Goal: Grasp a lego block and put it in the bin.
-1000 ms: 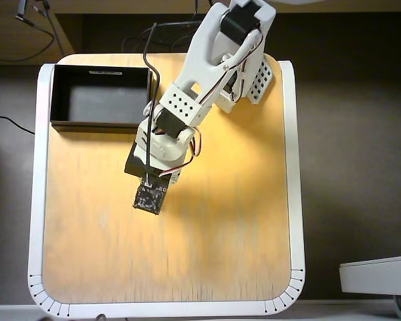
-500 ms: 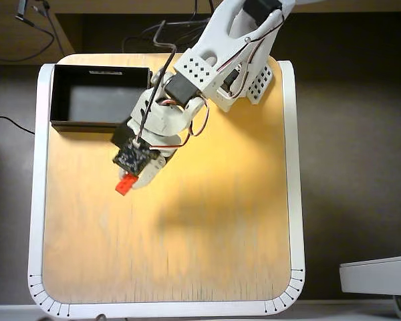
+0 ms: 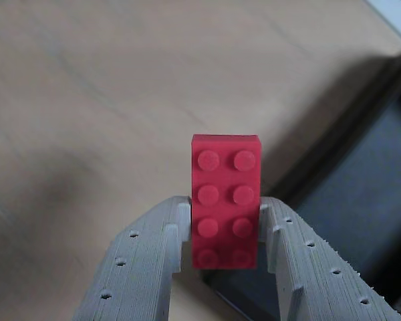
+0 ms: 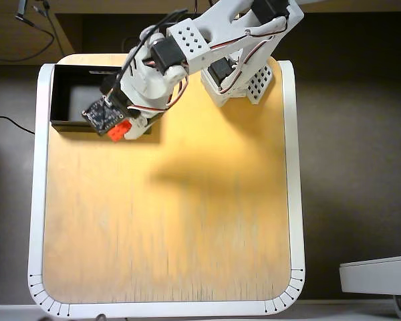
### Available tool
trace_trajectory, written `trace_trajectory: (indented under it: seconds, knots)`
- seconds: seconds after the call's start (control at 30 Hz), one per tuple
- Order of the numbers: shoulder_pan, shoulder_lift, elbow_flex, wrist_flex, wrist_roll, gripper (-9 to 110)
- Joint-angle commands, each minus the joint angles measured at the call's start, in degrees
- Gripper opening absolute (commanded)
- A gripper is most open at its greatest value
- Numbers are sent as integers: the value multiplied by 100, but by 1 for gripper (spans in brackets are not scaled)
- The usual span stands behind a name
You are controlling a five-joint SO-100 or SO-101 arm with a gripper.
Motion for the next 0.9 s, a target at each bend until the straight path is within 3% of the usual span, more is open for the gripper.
trace_trajectory:
  seconds: [0.0,0.33,0.87]
  knots:
    - [519,387,-940,325,308,1]
    - [1802,-457,-940,519,1090,1]
    - [2250,-1942,-940,-1345,976,1]
